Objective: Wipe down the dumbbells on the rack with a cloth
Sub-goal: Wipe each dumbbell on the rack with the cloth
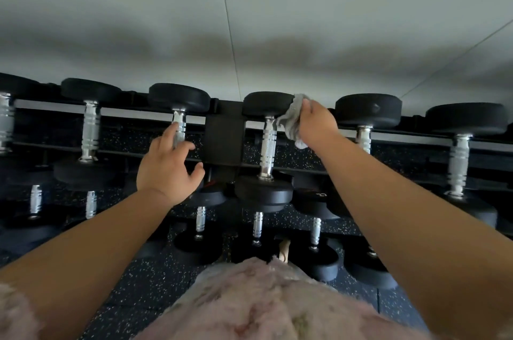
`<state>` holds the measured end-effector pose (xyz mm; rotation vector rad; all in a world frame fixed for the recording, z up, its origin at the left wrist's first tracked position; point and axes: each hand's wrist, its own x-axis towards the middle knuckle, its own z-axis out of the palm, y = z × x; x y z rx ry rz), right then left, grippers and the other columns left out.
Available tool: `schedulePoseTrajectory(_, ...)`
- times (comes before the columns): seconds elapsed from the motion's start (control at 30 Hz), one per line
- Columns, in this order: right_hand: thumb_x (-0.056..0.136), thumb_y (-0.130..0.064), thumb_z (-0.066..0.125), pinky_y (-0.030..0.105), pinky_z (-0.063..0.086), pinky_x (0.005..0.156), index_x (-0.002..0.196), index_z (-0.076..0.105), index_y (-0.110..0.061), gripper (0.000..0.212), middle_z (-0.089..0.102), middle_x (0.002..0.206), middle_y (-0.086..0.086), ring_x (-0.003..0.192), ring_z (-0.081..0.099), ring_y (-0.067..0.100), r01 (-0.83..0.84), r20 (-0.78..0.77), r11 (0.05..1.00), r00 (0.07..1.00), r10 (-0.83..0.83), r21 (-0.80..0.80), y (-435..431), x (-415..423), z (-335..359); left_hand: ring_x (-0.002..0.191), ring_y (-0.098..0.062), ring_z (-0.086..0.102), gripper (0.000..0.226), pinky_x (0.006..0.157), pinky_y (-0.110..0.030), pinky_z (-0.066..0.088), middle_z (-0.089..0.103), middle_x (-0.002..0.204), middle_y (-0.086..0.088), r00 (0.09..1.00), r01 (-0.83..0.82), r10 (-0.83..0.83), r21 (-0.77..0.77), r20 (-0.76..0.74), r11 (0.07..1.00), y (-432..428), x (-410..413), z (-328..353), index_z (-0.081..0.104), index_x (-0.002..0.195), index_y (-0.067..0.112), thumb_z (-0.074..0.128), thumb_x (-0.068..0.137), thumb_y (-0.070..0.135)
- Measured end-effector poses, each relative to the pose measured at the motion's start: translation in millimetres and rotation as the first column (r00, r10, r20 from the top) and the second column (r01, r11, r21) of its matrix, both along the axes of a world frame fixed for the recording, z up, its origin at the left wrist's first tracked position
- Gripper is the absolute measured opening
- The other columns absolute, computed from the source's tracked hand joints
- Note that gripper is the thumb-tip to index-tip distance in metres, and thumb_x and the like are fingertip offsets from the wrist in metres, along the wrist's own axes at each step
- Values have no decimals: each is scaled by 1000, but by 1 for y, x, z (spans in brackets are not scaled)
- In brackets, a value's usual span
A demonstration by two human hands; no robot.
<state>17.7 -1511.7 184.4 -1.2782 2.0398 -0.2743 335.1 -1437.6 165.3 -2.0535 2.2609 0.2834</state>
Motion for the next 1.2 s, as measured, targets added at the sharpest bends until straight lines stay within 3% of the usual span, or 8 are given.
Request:
schedulePoseTrajectory(0.17, 109, -23, 42, 29, 47, 74, 151, 36, -12, 43, 53, 129, 11, 98, 59, 19, 94, 15, 991, 995, -96, 95, 22, 29, 8, 142, -32, 38, 47, 104, -48, 49, 15, 171, -5, 998, 11, -12, 18, 67, 1000, 0, -3, 0, 65, 129, 27, 56, 96, 58)
schedulePoseTrajectory(0.3, 112, -35, 32, 41, 56, 88, 128, 57, -6, 41, 68, 115, 16, 102, 66, 31, -82, 156, 989, 986, 62, 121, 61, 33, 20, 135, -33, 45, 56, 114, -51, 38, 18, 168, -13, 980, 54, -52, -6, 193, 999, 0, -5, -2, 68, 127, 21, 46, 96, 63)
schedulePoseTrajectory(0.4, 112, -38, 34, 30, 54, 64, 115, 58, -12, 35, 67, 101, 8, 81, 65, 18, -81, 192, 990, 980, 57, 117, 80, 20, 27, 145, -34, 35, 60, 122, -55, 26, 29, 164, -16, 970, 57, -51, -20, 236, 998, 1, -13, 0, 66, 132, 18, 39, 100, 62)
schedulePoseTrajectory(0.53, 111, -40, 34, 26, 47, 56, 104, 58, -18, 33, 66, 88, 3, 72, 63, 14, 56, 115, 998, 992, -56, 4, 88, -10, 44, 148, -33, 35, 58, 123, -51, 28, 45, 157, -12, 999, 32, -32, 22, 0, 999, 5, -63, 10, 60, 140, 19, 38, 103, 59)
schedulePoseTrajectory(0.7, 109, -44, 34, 34, 54, 69, 94, 56, -22, 34, 66, 93, 3, 79, 65, 17, 160, 58, 946, 987, -150, -283, 74, -52, 65, 124, -31, 54, 54, 102, -50, 50, 56, 136, -7, 913, -62, 154, 245, -378, 968, -5, -152, 19, 51, 141, 19, 48, 101, 55)
schedulePoseTrajectory(0.87, 109, -48, 26, 39, 43, 101, 137, 55, -24, 47, 51, 129, 3, 119, 46, 22, -20, -308, 902, 943, -127, -432, 49, -93, 67, 116, -40, 64, 68, 98, -51, 55, 55, 138, -15, 751, -321, 515, 454, -413, 831, -46, -202, 4, 36, 147, 9, 56, 98, 52)
schedulePoseTrajectory(1.03, 102, -60, 31, 51, 31, 113, 147, 41, -36, 53, 37, 153, 8, 141, 31, 32, -366, -597, 921, 771, 219, -135, 25, -120, 33, 99, -34, 72, 48, 82, -43, 58, 72, 106, -6, 638, -512, 622, 353, -455, 783, -61, -219, -31, 56, 123, 9, 60, 92, 47)
schedulePoseTrajectory(1.2, 95, -46, 62, 52, 40, 108, 130, 63, -28, 40, 50, 146, 4, 134, 45, 30, -753, -707, 645, 529, 470, -134, 11, -126, 6, 93, -38, 69, 54, 74, -40, 51, 69, 100, -9, 685, -630, 663, 213, -300, 747, -60, -234, -35, 54, 122, 8, 59, 93, 53)
